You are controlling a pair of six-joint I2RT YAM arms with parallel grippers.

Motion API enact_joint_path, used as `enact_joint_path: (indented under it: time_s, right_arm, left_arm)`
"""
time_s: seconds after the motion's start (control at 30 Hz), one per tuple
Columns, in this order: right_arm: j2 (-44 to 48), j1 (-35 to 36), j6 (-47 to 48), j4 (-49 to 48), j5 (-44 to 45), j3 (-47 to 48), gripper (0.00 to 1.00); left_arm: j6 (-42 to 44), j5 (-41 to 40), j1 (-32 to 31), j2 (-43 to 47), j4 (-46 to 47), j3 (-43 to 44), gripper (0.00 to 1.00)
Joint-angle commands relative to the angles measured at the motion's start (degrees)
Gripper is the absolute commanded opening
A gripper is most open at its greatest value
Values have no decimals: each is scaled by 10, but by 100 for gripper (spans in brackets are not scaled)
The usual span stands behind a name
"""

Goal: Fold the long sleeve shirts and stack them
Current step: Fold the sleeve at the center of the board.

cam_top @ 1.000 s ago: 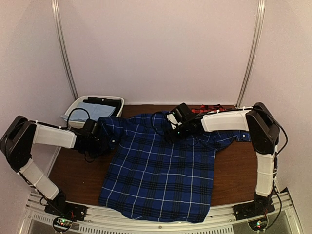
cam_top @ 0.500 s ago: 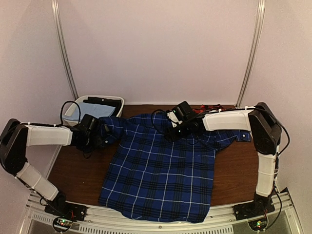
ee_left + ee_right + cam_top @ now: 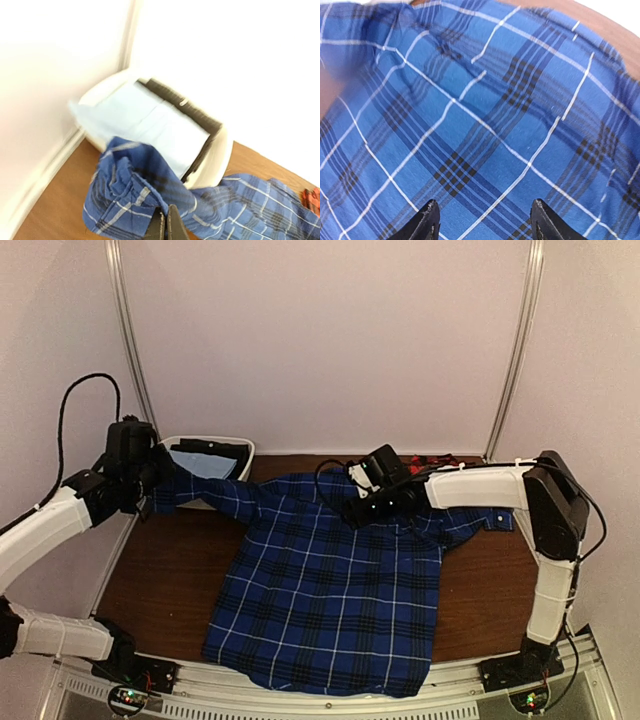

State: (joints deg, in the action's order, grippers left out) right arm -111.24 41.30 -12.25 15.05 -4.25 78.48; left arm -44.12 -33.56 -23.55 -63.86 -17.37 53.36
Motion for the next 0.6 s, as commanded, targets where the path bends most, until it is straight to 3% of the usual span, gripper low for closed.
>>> enact_joint_path:
  time_s: [0.0,0.23,0.57]
  right_arm:
    - [36,0,-6,-14,30,-4,63]
    - [59,-6,-11,-10,53,-9,64]
    - [98,-19,-26,-5,98,-18,64]
  left_arm:
    - [153,88,3,17,90,56,0]
    - [246,388,-16,-10,150,106,0]
    - [275,688,-113,-126,126,193,0]
